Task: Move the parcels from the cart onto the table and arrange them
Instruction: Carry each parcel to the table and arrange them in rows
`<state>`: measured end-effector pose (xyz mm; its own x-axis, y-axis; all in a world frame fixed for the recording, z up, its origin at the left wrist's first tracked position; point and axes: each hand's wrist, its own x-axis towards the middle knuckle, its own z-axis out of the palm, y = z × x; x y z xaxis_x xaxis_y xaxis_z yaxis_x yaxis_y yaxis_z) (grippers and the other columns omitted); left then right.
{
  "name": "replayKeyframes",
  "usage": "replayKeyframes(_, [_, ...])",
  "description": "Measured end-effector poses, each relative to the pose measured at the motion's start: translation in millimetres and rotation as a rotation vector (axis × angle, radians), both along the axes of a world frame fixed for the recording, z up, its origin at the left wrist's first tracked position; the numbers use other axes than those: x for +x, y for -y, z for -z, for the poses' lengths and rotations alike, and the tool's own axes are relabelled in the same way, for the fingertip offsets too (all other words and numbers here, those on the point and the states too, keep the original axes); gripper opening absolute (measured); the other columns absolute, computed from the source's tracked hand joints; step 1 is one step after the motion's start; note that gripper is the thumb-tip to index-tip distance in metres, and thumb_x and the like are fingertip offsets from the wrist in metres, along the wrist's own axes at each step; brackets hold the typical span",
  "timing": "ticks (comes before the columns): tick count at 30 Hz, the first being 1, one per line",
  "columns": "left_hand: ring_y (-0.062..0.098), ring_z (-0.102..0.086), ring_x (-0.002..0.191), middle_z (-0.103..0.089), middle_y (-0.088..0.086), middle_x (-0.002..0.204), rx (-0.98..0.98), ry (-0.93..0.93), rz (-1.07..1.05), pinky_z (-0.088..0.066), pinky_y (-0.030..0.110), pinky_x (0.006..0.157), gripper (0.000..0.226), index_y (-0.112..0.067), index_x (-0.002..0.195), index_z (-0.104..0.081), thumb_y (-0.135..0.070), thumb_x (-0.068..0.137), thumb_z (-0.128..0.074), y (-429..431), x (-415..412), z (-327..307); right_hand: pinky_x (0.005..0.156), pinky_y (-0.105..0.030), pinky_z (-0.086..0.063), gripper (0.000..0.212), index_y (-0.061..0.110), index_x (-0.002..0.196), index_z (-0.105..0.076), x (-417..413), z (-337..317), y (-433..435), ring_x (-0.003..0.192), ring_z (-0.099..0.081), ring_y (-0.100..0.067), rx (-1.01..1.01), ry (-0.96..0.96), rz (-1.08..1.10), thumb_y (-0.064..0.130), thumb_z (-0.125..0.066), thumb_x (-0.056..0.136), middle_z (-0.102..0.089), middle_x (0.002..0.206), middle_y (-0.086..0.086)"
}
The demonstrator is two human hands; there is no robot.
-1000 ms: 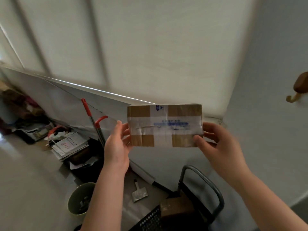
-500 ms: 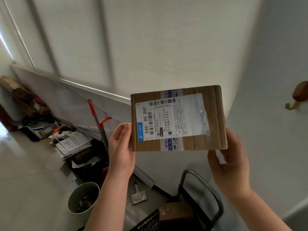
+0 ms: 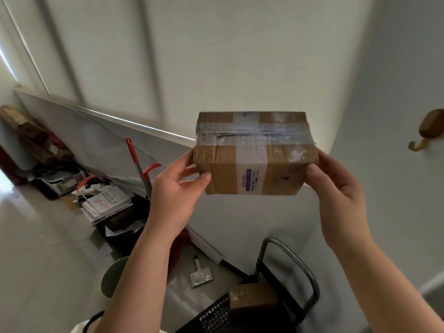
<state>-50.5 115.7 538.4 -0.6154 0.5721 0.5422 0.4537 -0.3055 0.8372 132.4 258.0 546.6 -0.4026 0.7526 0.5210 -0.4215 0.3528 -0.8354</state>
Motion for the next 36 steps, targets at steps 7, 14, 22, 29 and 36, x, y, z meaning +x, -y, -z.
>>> replayKeyframes(7, [-0.006,-0.065,0.083,-0.071,-0.017,0.087,-0.060,0.152,-0.159,-0.047,0.006,0.062,0.029,-0.019,0.108,-0.068,-0.033,0.083,-0.065,-3.1,-2.3,11.7,0.067,-0.019,-0.055,0.042,0.032,0.115,-0.067,-6.9,10.2,2.9,0.094,-0.068,-0.008,-0.080,0.102,0.009,0.001,-0.049,0.092,-0.070,0.110,0.006])
replayKeyframes(14, [-0.007,-0.065,0.082,-0.070,-0.023,0.084,-0.091,0.220,-0.151,-0.047,0.006,0.059,0.015,-0.029,0.101,-0.066,-0.031,0.087,-0.063,-11.1,-9.3,12.8,0.064,-0.017,-0.054,0.051,0.040,0.104,-0.068,-12.1,10.9,-0.2,0.090,-0.069,-0.006,-0.084,0.156,0.024,-0.004,-0.046,0.090,-0.072,0.103,0.008])
replayKeyframes(22, [0.006,-0.057,0.108,-0.059,-0.022,0.114,-0.051,-0.127,-0.058,-0.049,0.021,0.084,0.038,-0.042,0.118,-0.054,-0.043,0.081,-0.063,-16.5,2.2,-22.8,0.068,-0.021,-0.051,0.038,0.025,0.098,-0.070,-12.1,11.8,-19.9,0.085,-0.066,-0.010,-0.200,0.102,-0.027,-0.003,-0.046,0.088,-0.073,0.090,0.006])
replayKeyframes(29, [-0.002,-0.023,0.134,-0.029,-0.019,0.148,-0.460,-0.597,0.182,-0.023,0.015,0.100,0.091,-0.051,0.142,-0.019,-0.059,0.066,-0.070,-19.4,-3.5,-47.2,0.068,-0.031,-0.045,0.024,0.009,0.072,-0.071,1.5,11.2,-48.9,0.059,-0.065,-0.017,-0.750,0.124,-0.180,0.016,-0.048,0.071,-0.069,0.069,-0.006])
replayKeyframes(36, [0.000,-0.067,0.070,-0.071,-0.011,0.084,-0.436,-0.038,-0.025,-0.048,0.011,0.052,0.045,-0.026,0.108,-0.065,-0.058,0.079,-0.058,-42.4,-17.5,-24.2,0.080,-0.033,-0.042,0.056,0.016,0.061,-0.075,12.9,15.2,-52.2,0.067,-0.067,-0.009,-0.551,0.100,-0.139,0.024,-0.031,0.094,-0.072,0.069,0.003])
